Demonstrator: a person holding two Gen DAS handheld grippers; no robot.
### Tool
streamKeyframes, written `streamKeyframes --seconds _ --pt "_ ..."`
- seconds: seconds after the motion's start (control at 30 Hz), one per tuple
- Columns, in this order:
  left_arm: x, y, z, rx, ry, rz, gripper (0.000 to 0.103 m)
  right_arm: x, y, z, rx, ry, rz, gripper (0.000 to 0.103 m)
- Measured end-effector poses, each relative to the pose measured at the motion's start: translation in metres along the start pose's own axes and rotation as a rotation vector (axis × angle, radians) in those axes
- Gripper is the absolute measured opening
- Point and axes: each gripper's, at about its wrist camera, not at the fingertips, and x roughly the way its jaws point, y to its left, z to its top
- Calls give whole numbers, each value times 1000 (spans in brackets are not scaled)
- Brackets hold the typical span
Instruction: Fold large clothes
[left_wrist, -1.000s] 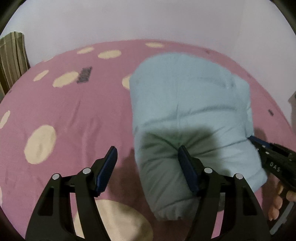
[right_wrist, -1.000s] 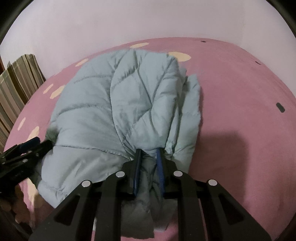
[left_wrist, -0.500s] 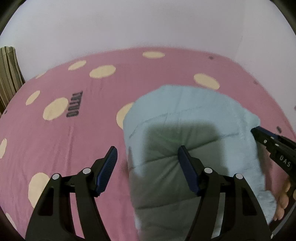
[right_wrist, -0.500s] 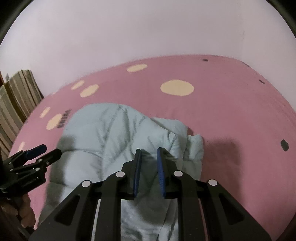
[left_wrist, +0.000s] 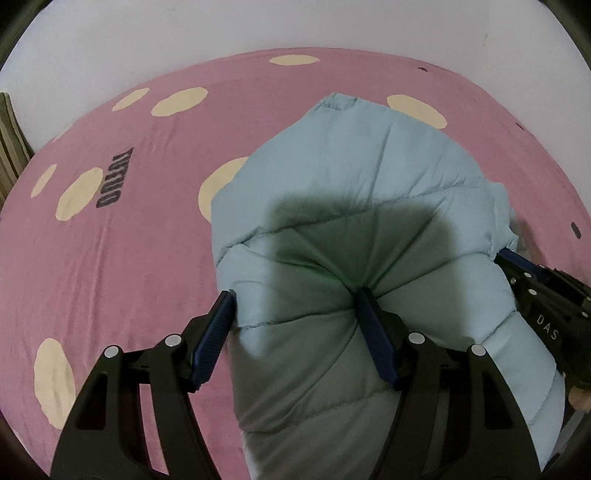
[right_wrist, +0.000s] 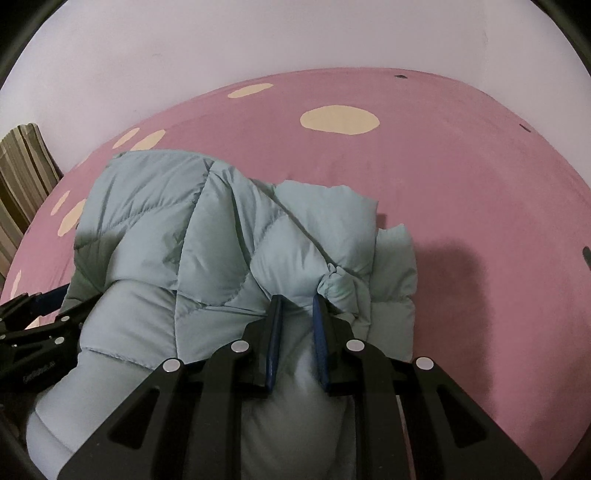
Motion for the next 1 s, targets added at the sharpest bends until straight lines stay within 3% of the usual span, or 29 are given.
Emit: streamKeyframes --seconds 0.67,0.77,0.83,0.9,1.0 --pt "-4 -1 -5 -8 -46 7 72 -9 4 -4 -6 -57 -21 19" --pt "-12 2 -6 -30 -58 8 78 -19 5 -5 -4 -67 -25 28" --pt "-18 5 -9 -39 -66 5 80 -27 5 -5 10 -74 -25 50" --pt "-25 7 -12 -51 -78 4 81 -37 5 -6 21 -90 -49 61" --pt "-35 8 -18 -59 -93 9 82 -48 5 -11 27 -92 -47 62"
